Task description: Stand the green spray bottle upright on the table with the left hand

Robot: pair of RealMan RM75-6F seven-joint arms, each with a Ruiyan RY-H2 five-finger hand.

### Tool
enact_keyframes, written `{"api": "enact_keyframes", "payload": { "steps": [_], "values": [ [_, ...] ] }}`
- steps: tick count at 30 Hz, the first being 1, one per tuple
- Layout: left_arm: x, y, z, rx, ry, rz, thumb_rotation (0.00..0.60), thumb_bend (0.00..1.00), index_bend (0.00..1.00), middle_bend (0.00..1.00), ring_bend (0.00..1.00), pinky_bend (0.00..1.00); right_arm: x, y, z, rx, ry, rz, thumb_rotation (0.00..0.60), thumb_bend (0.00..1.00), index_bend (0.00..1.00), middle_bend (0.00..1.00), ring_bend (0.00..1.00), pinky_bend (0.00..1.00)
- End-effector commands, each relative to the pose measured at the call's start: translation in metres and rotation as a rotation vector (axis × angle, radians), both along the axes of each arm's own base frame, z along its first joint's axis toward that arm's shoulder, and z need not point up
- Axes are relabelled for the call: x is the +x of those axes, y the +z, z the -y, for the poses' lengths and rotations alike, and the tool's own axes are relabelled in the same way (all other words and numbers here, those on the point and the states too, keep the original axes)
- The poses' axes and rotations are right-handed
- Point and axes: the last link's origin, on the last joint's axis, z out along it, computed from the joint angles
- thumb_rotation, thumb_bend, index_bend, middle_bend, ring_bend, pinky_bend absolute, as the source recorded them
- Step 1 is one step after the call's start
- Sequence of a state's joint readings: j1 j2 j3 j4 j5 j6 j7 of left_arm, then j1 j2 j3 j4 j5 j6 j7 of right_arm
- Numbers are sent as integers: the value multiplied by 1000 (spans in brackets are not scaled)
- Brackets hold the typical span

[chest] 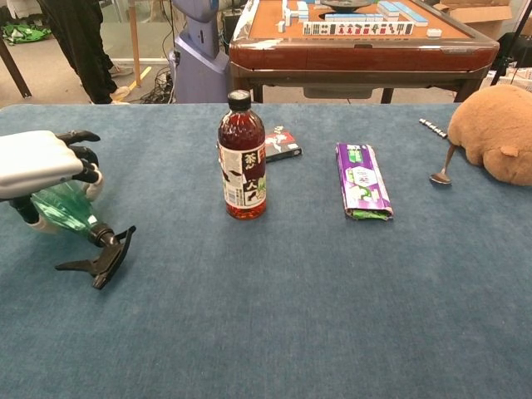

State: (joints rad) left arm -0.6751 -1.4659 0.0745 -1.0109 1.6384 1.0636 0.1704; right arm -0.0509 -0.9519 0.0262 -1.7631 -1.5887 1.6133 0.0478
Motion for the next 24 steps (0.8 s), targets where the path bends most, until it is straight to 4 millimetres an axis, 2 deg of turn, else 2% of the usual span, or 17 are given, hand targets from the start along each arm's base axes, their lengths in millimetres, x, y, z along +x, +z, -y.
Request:
{"api": "enact_keyframes", "payload": {
  "steps": [1,11,17,24],
  "values": [
    [11,15,-1,10,24,124,600,206,551,490,233,0,0,-1,1,2,0,1,600,270,318,244,184,295],
    [45,49,0,-82,264,656,600,207,547,491,234,0,-1,-2,2,1,0,2,600,270,318,244,184,295],
    [51,57,-3,-184,446,983,600,209,535,491,232,0,-3,-2,1,1,-5,5,600,270,318,244,184,295],
    [57,58,-7,-244,578,1246,600,210,525,491,230,0,-3,-1,1,-3,-6,4,600,270,318,244,184,295]
  ]
}}
